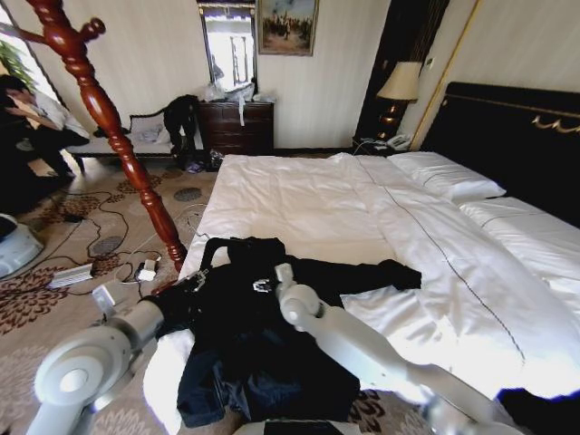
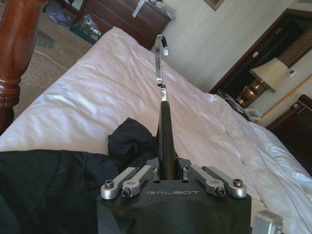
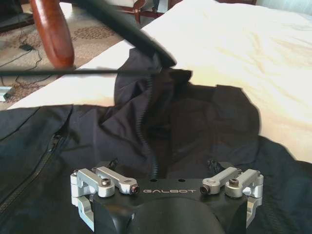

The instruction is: Pick up the clothes from the bed and hang them on the clothes hanger.

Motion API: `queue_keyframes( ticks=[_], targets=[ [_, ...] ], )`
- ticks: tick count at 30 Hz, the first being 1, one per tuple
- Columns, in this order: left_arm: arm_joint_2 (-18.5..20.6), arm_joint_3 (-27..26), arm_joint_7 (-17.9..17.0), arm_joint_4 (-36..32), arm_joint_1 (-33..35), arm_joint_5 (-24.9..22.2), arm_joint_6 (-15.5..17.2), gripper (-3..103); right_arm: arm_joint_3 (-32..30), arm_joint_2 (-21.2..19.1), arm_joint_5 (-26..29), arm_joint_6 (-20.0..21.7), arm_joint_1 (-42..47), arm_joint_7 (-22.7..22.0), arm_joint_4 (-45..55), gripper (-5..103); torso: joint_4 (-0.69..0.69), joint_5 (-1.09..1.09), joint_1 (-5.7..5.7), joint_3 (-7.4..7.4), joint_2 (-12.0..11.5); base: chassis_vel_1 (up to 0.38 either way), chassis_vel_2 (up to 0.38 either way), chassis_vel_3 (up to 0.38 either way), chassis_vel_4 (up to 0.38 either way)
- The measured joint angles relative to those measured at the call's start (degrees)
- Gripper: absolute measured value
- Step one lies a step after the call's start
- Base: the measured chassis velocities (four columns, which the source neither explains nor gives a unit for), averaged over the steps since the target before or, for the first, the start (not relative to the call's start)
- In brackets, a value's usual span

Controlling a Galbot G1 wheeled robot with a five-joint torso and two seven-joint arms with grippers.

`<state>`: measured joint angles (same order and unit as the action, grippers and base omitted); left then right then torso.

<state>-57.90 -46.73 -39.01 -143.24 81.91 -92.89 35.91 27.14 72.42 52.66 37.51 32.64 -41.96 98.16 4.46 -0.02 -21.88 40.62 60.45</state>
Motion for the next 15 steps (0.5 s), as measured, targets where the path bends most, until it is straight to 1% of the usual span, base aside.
queue_keyframes(
  ticks=[2, 4, 7, 9, 12, 13, 15],
  targets=[
    [0.0, -0.4, -0.1, 0.0, -0.4, -0.4, 0.0, 17, 1.0, 0.5, -1.6, 0.1, -0.1, -0.9, -1.8, 100, 0.01, 0.0, 0.01, 0.0, 0.0, 0.0, 0.0, 0.0, 0.0],
    [0.0, -0.4, -0.1, 0.0, -0.5, -0.5, 0.0, 17, 1.3, 0.6, -2.0, 0.2, -0.1, -1.6, -2.4, 100, 0.01, 0.01, 0.01, 0.0, 0.0, 0.0, 0.0, 0.0, 0.0],
    [-0.4, -0.3, -0.1, 0.0, -0.3, -0.5, -0.2, 17, 2.1, 1.2, -1.0, 1.7, -0.6, -6.1, -4.3, 101, 0.01, 0.01, 0.01, 0.0, 0.0, 0.0, 0.0, 0.0, 0.0],
    [-0.6, -0.3, -0.1, 0.0, -0.2, -0.5, -0.2, 17, 2.2, 1.5, -0.8, 1.7, -0.7, -6.7, -5.0, 101, 0.01, 0.01, 0.01, 0.0, 0.0, 0.0, 0.0, 0.0, 0.0],
    [-0.9, 0.1, -0.2, 0.0, 0.1, -0.2, -0.2, 17, 1.9, 2.5, -0.3, 0.6, -0.8, -7.8, -6.9, 87, 0.0, 0.01, 0.01, 0.0, 0.0, 0.0, 0.0, 0.0, 0.0],
    [-0.9, 0.1, -0.2, 0.0, 0.1, -0.2, -0.2, 17, 1.9, 2.5, -0.3, 0.6, -0.8, -7.8, -6.9, 87, 0.0, 0.01, 0.01, 0.0, 0.0, 0.0, 0.0, 0.0, 0.0],
    [-0.9, 0.2, -0.2, 0.0, 0.3, 0.1, -0.2, 17, 1.5, 2.8, -0.2, 0.1, -0.7, -8.7, -7.6, 77, 0.0, 0.01, 0.01, 0.0, 0.0, 0.0, 0.0, 0.0, 0.0]
  ],
)
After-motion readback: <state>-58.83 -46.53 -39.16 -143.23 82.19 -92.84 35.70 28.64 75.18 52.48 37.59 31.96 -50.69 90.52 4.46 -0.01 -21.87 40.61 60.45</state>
